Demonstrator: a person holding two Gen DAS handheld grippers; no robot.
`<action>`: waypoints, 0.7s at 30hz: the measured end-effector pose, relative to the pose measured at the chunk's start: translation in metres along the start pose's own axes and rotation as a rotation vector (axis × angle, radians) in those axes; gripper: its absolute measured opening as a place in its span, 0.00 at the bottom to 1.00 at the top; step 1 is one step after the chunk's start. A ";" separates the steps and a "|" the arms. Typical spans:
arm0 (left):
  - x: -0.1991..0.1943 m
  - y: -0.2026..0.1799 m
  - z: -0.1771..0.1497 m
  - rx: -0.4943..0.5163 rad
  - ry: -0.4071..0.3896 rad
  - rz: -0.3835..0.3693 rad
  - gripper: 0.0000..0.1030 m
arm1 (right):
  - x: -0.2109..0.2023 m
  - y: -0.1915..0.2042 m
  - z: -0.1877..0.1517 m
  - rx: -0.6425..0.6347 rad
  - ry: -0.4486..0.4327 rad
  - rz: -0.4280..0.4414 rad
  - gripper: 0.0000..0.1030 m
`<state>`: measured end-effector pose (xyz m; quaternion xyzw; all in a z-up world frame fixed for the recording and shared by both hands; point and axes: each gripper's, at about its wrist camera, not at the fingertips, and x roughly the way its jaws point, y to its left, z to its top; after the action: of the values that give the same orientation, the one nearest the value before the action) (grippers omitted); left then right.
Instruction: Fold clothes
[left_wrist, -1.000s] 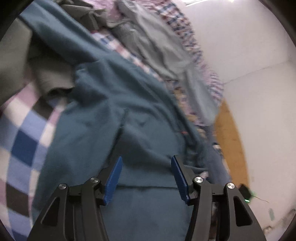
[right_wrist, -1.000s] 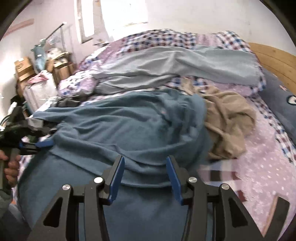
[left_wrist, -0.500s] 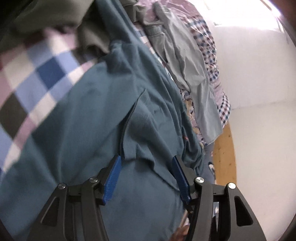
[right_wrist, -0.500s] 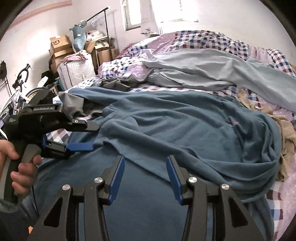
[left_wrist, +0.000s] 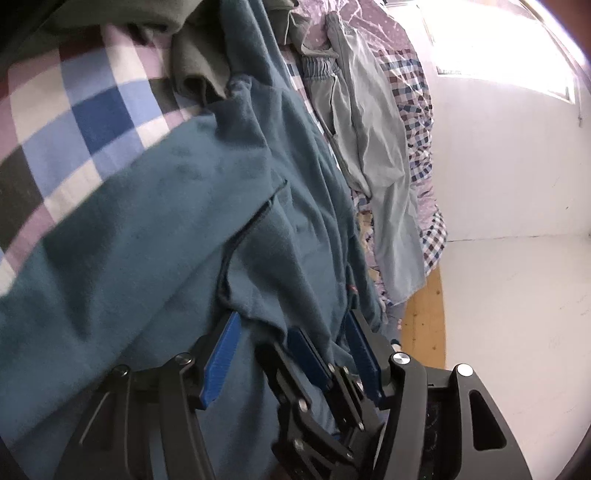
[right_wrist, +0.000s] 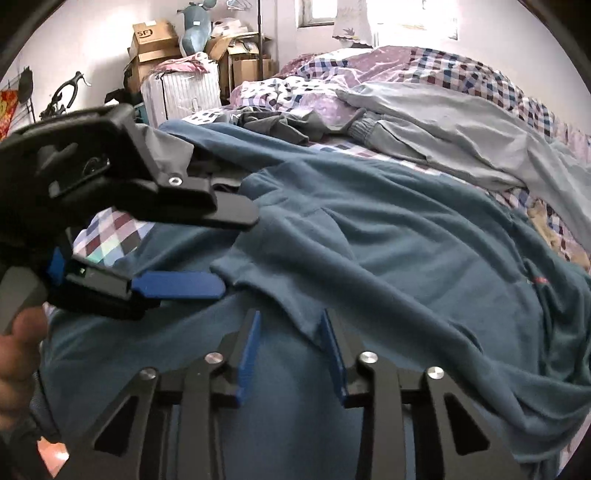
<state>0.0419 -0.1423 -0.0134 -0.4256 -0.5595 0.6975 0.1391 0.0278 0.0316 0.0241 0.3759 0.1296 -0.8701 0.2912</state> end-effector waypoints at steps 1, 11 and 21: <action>0.001 0.000 0.000 -0.009 0.007 -0.014 0.60 | 0.001 0.000 0.002 0.001 0.002 -0.005 0.09; 0.014 -0.004 -0.001 -0.075 0.014 -0.116 0.69 | -0.009 -0.008 0.015 0.056 -0.045 0.012 0.03; 0.018 -0.017 0.011 -0.025 -0.085 -0.115 0.36 | -0.027 -0.005 0.017 0.046 -0.087 0.073 0.03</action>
<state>0.0182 -0.1321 -0.0059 -0.3646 -0.5970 0.6987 0.1498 0.0294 0.0387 0.0553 0.3486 0.0830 -0.8772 0.3196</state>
